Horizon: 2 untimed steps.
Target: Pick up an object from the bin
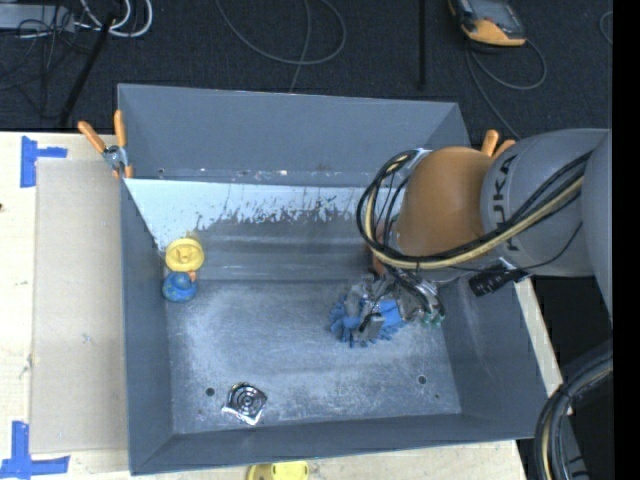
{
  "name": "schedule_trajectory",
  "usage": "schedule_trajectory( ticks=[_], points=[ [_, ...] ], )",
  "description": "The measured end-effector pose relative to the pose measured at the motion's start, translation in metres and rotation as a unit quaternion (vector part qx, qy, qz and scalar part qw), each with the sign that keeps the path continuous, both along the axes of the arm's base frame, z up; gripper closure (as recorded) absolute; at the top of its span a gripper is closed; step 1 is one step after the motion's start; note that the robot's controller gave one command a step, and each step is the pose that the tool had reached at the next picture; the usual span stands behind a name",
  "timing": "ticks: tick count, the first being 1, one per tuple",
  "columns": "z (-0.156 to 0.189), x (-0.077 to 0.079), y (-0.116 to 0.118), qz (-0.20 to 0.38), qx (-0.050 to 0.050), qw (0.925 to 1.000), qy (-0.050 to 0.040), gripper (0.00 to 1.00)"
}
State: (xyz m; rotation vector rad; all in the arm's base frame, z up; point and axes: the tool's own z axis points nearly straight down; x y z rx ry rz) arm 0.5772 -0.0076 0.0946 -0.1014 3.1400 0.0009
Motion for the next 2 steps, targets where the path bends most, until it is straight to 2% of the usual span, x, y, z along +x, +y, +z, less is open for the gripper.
schedule_trajectory(
  ticks=[1, 2],
  points=[
    [0.0, 0.0, 0.0, 0.0, 0.0, 1.0, 0.0, 1.0],
    [0.155, 0.028, -0.011, -0.013, 0.0, 0.9999, -0.0012, 1.0]
  ],
)
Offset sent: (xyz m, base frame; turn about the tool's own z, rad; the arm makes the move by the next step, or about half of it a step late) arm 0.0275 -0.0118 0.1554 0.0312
